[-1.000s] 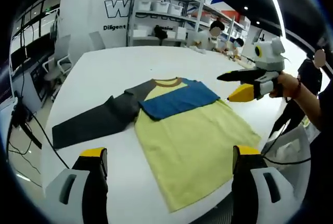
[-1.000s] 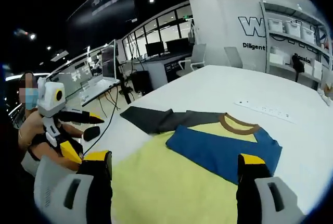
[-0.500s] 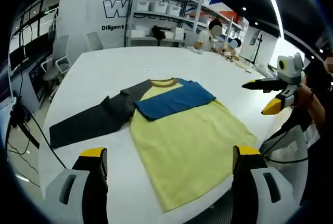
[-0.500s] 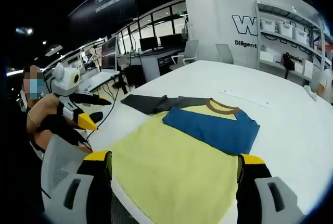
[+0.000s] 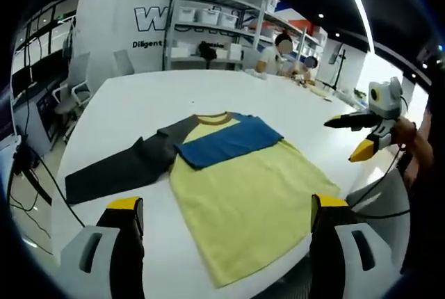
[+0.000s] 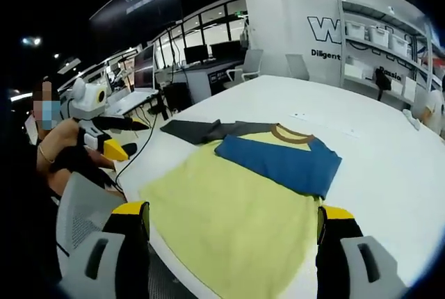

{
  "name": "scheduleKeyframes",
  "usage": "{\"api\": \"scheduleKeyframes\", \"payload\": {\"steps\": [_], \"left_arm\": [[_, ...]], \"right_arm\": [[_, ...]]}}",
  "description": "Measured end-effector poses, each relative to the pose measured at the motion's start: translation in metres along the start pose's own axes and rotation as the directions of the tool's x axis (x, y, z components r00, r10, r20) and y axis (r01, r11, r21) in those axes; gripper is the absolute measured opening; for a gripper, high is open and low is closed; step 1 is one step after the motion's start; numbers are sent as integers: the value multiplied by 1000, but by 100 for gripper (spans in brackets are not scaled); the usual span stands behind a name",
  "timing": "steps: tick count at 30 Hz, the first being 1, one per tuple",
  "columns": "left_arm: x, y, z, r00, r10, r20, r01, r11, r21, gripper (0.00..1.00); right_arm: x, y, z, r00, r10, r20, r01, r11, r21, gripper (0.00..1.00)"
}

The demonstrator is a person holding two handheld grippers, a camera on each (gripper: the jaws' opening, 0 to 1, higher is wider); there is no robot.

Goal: Fold the garment on the visible template until the final outline fits inside the template.

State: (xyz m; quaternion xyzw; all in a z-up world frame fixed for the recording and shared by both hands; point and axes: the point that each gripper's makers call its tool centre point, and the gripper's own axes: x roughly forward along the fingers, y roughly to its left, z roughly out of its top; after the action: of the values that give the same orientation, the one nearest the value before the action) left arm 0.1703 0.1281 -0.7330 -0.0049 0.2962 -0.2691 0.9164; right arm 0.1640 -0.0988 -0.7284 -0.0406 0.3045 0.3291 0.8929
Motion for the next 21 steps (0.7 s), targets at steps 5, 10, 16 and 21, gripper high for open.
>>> {"api": "scheduleKeyframes", "payload": {"steps": [5, 10, 16, 21], "left_arm": [[-1, -1, -2, 1000, -2, -8, 2, 1000, -6, 99], [-1, 8, -6, 999, 23, -22, -23, 1000, -11, 99], [4, 49, -6, 994, 96, -41, -98, 994, -50, 98], [15, 85, 2, 989, 148, -10, -148, 978, -148, 97]], "right_arm": [[-3, -2, 2, 1000, -4, -2, 4, 1000, -6, 99], [-7, 0, 1, 1000, -6, 2, 6, 1000, -6, 99], [-11, 2, 0, 1000, -14, 5, 14, 1000, -6, 99], [-13, -1, 1, 1000, -26, 15, 26, 1000, 6, 99]]}}
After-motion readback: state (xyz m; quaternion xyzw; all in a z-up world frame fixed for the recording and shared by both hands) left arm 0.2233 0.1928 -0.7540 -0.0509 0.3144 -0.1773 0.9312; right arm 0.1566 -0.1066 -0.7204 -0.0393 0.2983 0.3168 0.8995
